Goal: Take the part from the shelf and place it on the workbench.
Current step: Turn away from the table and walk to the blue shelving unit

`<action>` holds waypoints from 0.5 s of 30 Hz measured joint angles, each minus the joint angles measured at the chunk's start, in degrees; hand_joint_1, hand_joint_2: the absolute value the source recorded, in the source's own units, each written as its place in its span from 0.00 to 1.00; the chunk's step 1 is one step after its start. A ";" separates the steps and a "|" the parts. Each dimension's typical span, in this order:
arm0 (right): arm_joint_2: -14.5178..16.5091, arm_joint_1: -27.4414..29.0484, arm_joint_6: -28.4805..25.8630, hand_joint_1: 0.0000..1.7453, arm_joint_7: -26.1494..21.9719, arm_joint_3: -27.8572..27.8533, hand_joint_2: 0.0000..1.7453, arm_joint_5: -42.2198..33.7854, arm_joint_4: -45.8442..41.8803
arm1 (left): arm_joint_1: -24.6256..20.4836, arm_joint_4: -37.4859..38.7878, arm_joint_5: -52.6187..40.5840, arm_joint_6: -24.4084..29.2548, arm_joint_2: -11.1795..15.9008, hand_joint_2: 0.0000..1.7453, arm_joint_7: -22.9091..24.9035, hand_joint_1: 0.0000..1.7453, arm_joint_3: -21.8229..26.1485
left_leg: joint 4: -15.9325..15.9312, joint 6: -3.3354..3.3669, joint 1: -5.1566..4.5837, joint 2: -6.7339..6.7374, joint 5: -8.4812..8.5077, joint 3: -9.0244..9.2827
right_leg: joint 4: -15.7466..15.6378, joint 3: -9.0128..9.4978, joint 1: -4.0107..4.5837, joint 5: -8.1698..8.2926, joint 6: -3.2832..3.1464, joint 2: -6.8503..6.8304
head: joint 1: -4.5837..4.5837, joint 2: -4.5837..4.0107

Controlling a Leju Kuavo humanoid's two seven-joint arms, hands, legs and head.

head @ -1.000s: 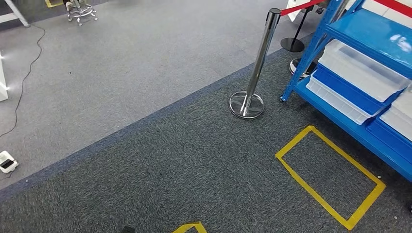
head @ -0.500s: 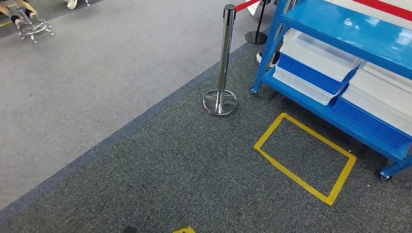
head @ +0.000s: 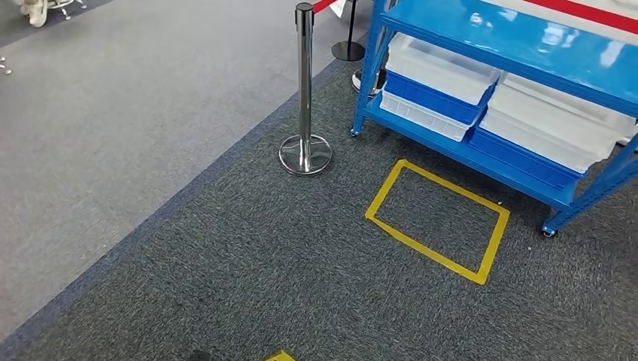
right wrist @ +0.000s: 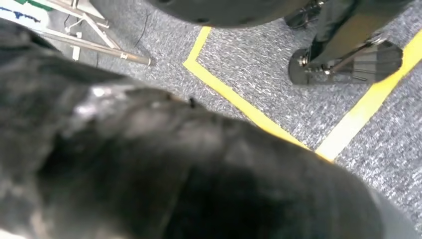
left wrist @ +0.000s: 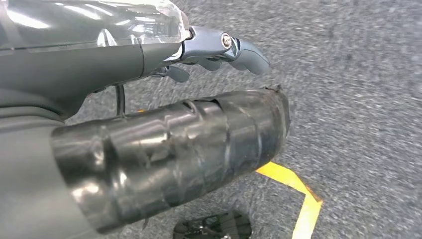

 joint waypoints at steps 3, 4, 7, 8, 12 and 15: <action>-0.02 -0.06 0.01 0.00 -0.04 0.00 0.00 0.01 -0.01 | -0.15 0.00 0.02 -0.05 -0.02 0.00 -0.10 0.00 0.00 | -0.21 -0.90 -0.22 1.57 -0.37 0.64 | -1.38 0.39 0.47 0.02 -1.06 0.42 | -0.02 0.00; -0.03 -0.02 0.00 0.00 -0.04 0.00 0.00 0.02 -0.01 | -0.22 0.00 0.04 -0.14 -0.02 0.00 -0.20 0.00 0.00 | -0.01 -1.22 -0.11 1.34 -0.69 0.79 | -1.60 0.49 0.35 0.14 -1.39 1.07 | -0.02 0.00; -0.04 -0.11 -0.04 0.00 0.00 0.00 0.00 0.05 -0.01 | -0.24 0.00 0.15 -0.50 -0.02 0.00 -0.64 0.00 0.00 | 6.50 -1.85 0.29 -2.74 -4.90 -1.96 | -2.13 0.75 -0.07 0.55 -2.45 3.05 | -0.06 -0.01; -0.04 -0.15 -0.05 0.00 0.01 0.00 0.00 0.07 -0.01 | -0.16 0.00 0.19 -0.63 -0.02 0.00 -0.76 0.00 0.01 | 10.49 -1.90 0.30 -3.80 -6.84 -3.93 | -2.11 0.71 -0.04 0.57 -2.65 3.75 | -0.08 0.00; -0.04 -0.04 -0.05 0.00 0.02 0.00 0.00 0.09 0.00 | 0.15 0.00 0.32 -1.01 -0.01 0.00 -0.87 0.00 0.09 | 13.76 -1.59 0.27 -4.75 -5.24 -6.40 | -1.76 0.83 0.19 0.41 -2.82 7.12 | -0.07 -0.01; 0.05 -0.04 -0.05 0.00 0.02 0.00 0.00 0.11 0.02 | 0.13 0.00 0.40 -1.10 0.11 0.00 -1.11 0.00 0.16 | 2.96 -0.67 0.26 -8.38 0.33 -2.25 | -1.44 0.83 0.22 0.23 -2.36 9.32 | -0.06 0.00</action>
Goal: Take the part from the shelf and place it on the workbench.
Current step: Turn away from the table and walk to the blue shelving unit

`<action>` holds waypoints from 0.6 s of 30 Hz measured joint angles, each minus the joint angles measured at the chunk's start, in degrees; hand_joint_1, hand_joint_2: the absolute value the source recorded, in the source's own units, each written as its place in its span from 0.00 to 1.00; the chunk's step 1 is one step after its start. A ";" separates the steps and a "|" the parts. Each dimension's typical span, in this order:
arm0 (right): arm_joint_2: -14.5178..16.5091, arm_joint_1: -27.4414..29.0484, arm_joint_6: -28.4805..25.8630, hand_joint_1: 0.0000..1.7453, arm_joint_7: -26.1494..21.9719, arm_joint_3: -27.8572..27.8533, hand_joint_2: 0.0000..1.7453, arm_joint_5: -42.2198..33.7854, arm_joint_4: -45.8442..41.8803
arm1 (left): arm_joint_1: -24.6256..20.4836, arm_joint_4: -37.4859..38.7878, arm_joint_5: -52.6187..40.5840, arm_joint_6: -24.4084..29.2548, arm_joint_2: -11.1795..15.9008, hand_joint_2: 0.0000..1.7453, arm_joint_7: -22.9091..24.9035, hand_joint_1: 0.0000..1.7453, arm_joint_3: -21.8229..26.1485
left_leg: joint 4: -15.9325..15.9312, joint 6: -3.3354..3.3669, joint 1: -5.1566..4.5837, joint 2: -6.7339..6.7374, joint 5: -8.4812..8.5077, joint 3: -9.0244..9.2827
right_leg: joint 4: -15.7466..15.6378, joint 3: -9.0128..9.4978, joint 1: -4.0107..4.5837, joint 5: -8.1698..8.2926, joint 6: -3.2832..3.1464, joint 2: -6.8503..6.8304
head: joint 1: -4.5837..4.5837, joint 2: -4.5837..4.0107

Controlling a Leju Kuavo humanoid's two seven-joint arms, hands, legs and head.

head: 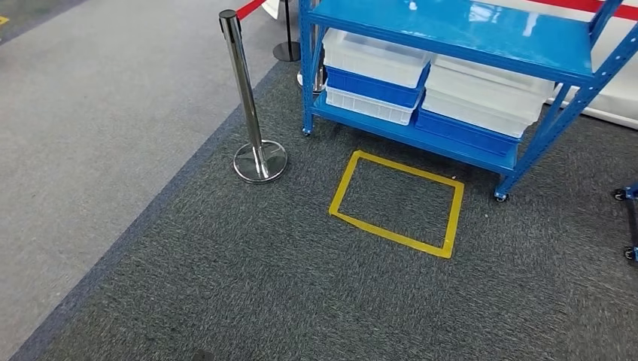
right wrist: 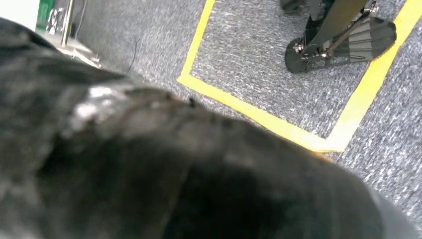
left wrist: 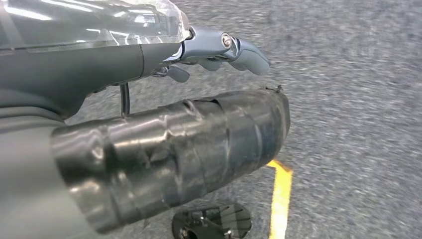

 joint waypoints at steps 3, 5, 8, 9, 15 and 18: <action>0.03 0.06 -0.01 0.00 -0.04 0.00 0.00 0.09 0.02 | -0.12 0.00 0.16 -0.23 0.06 0.00 -0.59 0.00 0.07 | -2.59 0.38 -0.35 -1.13 0.48 0.95 | -0.03 -0.65 -0.57 0.23 1.25 1.82 | -0.04 0.00; 0.00 0.21 -0.02 0.00 -0.05 0.00 0.00 0.15 0.02 | -0.16 0.00 0.22 -0.39 0.01 0.00 -0.81 0.00 0.10 | -3.39 0.95 -0.12 0.19 0.92 1.43 | 0.40 -0.88 -0.56 -0.03 1.94 1.00 | 0.01 0.00; -0.03 0.15 -0.03 0.00 -0.03 0.00 0.00 0.28 0.02 | -0.13 0.00 0.33 -0.73 -0.04 0.00 -1.05 0.00 0.17 | -4.25 1.63 0.10 2.48 1.21 2.00 | 7.81 -4.59 -0.34 -4.14 2.60 -3.65 | 0.26 0.00; -0.03 0.10 -0.02 0.00 -0.02 0.00 0.00 0.33 0.02 | -0.06 0.00 0.35 -0.86 -0.05 0.00 -1.08 0.00 0.20 | -4.18 1.67 0.05 3.34 1.09 2.02 | 11.39 -6.49 -0.45 -5.63 2.76 -4.33 | 0.29 0.01; -0.10 0.17 0.01 0.00 -0.03 0.00 0.00 0.55 0.02 | 0.02 0.00 0.60 -1.33 -0.06 0.00 -1.10 0.00 0.47 | -3.96 0.95 -0.14 7.33 -0.06 3.01 | 2.16 -1.63 -0.33 0.18 2.35 -7.74 | 0.30 0.00; -0.13 0.08 0.04 0.00 0.04 0.00 0.00 0.63 0.01 | -0.13 0.00 0.84 -1.59 -0.08 0.00 -1.10 0.00 0.71 | -4.10 -0.02 -0.44 8.64 -0.52 3.62 | -0.62 -0.37 0.24 0.52 1.57 -8.05 | 0.28 -0.01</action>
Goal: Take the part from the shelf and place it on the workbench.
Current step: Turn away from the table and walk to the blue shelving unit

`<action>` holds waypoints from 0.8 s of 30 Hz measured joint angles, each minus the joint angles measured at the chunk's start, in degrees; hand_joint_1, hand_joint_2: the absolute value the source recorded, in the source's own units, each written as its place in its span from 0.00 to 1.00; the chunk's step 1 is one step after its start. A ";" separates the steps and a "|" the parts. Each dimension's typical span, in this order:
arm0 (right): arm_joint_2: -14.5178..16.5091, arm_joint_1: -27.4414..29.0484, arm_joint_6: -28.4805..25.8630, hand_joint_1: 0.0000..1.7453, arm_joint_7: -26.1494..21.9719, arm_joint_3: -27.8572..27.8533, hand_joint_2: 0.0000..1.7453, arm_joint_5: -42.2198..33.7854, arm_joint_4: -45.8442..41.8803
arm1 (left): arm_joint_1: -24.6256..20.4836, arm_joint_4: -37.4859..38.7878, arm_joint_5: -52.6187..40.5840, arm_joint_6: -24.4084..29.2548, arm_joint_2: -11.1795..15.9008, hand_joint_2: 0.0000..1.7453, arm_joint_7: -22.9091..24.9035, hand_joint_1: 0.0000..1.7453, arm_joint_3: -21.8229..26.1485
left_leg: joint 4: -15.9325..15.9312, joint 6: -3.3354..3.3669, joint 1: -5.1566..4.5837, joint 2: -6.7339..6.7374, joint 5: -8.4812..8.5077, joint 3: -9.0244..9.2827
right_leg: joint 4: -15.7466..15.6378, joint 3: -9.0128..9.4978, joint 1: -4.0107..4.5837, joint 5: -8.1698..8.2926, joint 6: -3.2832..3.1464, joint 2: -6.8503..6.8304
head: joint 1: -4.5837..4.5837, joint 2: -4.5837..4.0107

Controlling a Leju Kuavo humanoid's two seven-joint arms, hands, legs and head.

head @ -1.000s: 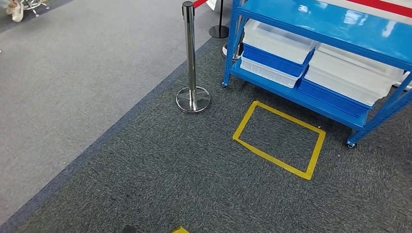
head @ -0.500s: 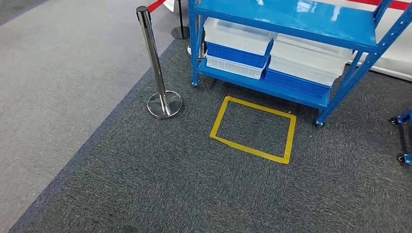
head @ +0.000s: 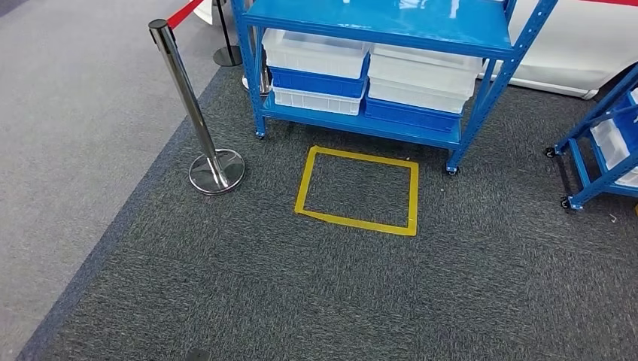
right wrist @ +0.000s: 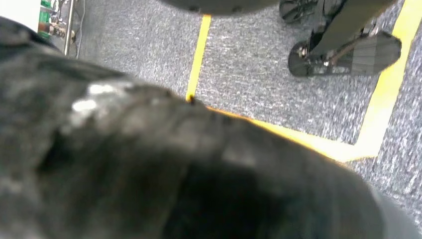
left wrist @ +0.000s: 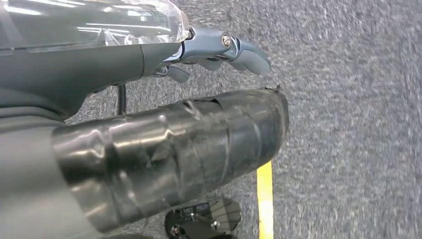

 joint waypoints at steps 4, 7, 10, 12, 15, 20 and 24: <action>0.03 -0.05 -0.26 0.00 0.20 0.00 0.00 0.22 0.00 | -0.14 0.00 -0.07 -0.20 0.03 0.00 -0.07 0.00 0.17 | 4.57 -1.16 0.34 -2.87 -3.34 -1.56 | -0.69 0.34 -0.70 0.36 -1.25 1.93 | -0.05 0.00; 0.04 -0.13 -0.78 0.00 0.27 0.00 0.00 0.41 0.00 | 0.09 0.00 -0.10 -0.31 0.07 0.00 -0.18 0.00 0.28 | 15.33 -1.46 0.38 -4.71 -7.82 -7.04 | -0.61 0.24 -0.51 0.29 -1.76 3.17 | -0.10 0.00; 0.04 -0.05 -0.95 0.00 0.57 0.00 0.00 0.80 0.00 | 0.25 0.00 0.00 -1.40 0.13 0.00 -0.49 0.00 0.33 | 12.99 -1.30 0.37 -4.80 -3.90 -6.84 | -0.21 0.40 -0.41 0.04 -1.71 4.38 | -0.11 0.00; 0.08 -0.06 -0.95 0.00 0.86 0.00 0.00 1.15 0.01 | 0.22 0.00 0.03 -2.38 0.23 0.00 -0.79 0.00 0.37 | 5.36 -0.85 0.28 -5.12 -0.24 -3.86 | 0.30 0.35 -0.33 -0.32 -1.35 4.87 | -0.10 0.00; 0.15 -0.09 -0.94 0.00 1.14 0.00 0.00 1.31 0.02 | 0.15 0.00 -0.12 -2.87 0.32 0.00 -1.10 0.00 0.38 | 1.51 -0.10 -0.09 -5.50 0.60 -2.52 | 0.66 0.11 -0.24 -0.54 -0.41 5.15 | -0.09 0.01; 0.15 -0.06 -0.94 0.00 1.20 0.00 0.00 1.46 0.02 | 0.20 0.00 -0.26 -3.31 0.32 0.00 -1.56 0.00 0.41 | 0.53 1.58 0.32 -4.95 1.43 -1.99 | 7.18 -2.71 -0.60 -4.68 1.11 3.76 | -0.05 0.00; 0.14 -0.05 -0.94 0.00 1.21 0.02 0.00 1.48 0.02 | 0.30 0.00 -0.30 -3.47 0.34 0.00 -1.64 0.00 0.43 | 0.58 1.60 0.37 -4.52 1.14 -1.86 | 16.12 -7.21 -1.18 -7.13 1.84 3.36 | -0.05 -0.01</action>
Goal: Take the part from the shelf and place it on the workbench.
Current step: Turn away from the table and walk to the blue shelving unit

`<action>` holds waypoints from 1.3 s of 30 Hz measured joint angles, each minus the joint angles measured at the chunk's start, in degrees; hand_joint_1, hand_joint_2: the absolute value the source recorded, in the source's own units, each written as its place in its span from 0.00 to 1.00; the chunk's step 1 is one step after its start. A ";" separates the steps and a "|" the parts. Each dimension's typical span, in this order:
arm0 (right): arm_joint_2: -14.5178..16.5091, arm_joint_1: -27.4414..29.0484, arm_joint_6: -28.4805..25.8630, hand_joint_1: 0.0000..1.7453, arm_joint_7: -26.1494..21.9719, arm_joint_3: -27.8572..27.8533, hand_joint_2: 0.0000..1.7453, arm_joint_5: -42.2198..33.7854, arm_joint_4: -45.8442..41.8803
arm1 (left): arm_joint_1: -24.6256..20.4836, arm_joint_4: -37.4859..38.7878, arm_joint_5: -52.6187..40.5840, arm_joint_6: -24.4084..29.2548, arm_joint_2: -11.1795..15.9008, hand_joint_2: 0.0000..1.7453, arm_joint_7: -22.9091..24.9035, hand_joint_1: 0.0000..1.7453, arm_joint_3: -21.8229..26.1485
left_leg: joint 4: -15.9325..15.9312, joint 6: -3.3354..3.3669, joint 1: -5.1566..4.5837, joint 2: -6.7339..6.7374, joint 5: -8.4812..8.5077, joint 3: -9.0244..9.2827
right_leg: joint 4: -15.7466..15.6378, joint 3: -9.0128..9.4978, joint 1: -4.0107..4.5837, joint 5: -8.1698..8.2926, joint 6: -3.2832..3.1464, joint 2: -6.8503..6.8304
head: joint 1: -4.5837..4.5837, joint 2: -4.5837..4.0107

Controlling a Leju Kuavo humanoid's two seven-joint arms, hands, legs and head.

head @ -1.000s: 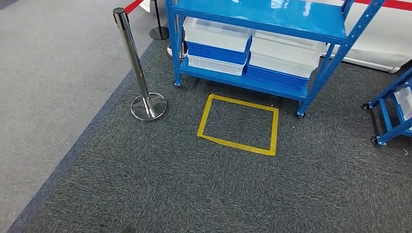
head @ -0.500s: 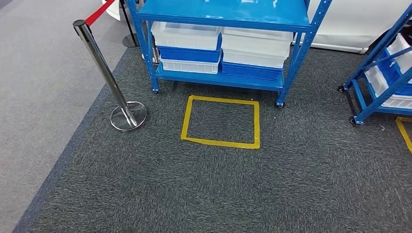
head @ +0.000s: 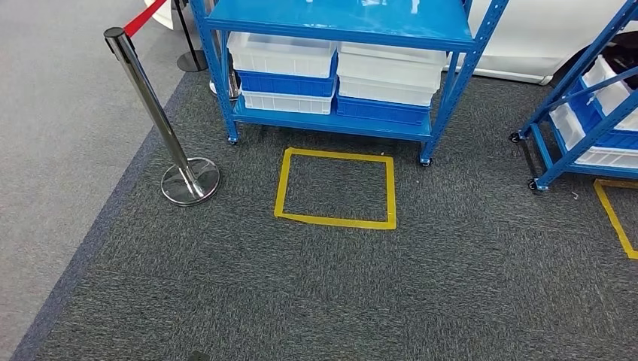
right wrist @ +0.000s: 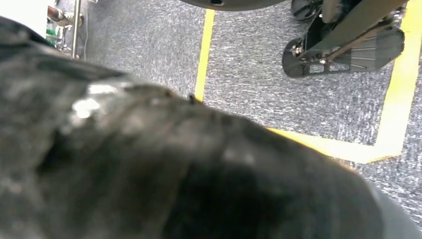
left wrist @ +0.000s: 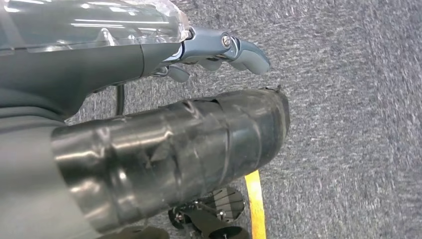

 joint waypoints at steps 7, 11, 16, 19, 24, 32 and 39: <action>-0.02 -0.15 0.05 0.00 0.06 0.04 0.00 0.57 0.00 | -0.18 0.00 -0.01 -0.70 0.02 0.00 -0.31 0.00 0.00 | -0.14 -2.14 -0.20 0.26 -1.51 1.19 | -15.54 7.69 0.38 5.78 -1.38 -0.87 | -0.03 0.02; -0.03 -0.01 0.09 0.00 0.14 0.05 0.00 0.77 0.00 | -0.21 0.00 -0.20 -0.46 0.02 0.00 -0.31 0.00 0.01 | 5.68 -3.07 0.17 -0.08 -4.78 -1.05 | -16.16 8.90 0.09 5.41 -2.91 -0.66 | -0.08 0.02; -0.04 0.02 0.12 0.00 0.14 0.05 0.00 0.88 0.00 | 0.12 0.00 -0.27 -0.39 0.02 0.00 -0.28 0.00 0.00 | 17.44 -2.89 0.09 -0.25 -6.03 -9.47 | -16.13 10.85 0.74 3.76 -3.61 -0.03 | -0.11 0.02; 0.00 0.03 0.17 0.00 0.13 0.05 0.00 0.98 0.02 | 0.20 0.00 -0.39 -0.35 0.13 0.00 -0.27 0.00 0.00 | 6.62 -1.61 -0.40 -0.43 1.47 -5.88 | -16.13 12.57 1.05 2.22 -3.29 0.32 | -0.07 0.02; 0.01 -0.19 0.17 0.00 0.09 0.07 0.00 1.20 0.07 | 0.18 0.01 -0.59 -0.22 0.22 0.00 -0.32 0.00 0.01 | 1.32 -0.41 -0.82 -0.63 1.73 -3.24 | -15.52 13.44 0.79 1.81 -1.71 0.38 | -0.15 0.02; -0.05 -0.02 0.17 0.00 0.08 0.06 0.00 1.45 0.07 | 0.23 0.00 -0.62 -0.20 0.16 0.00 -0.36 0.00 0.04 | 0.14 0.14 -0.37 -0.65 -1.05 1.42 | -2.83 2.20 0.09 -0.88 0.02 -0.13 | -0.11 0.02; -0.14 0.07 0.20 0.00 0.14 0.04 0.00 1.72 0.07 | -0.06 0.02 -0.73 0.16 0.17 0.00 -0.27 0.00 0.07 | 0.73 -2.09 -0.45 -0.52 -3.55 4.22 | -14.34 5.46 0.62 7.43 -2.43 -0.55 | -0.23 0.02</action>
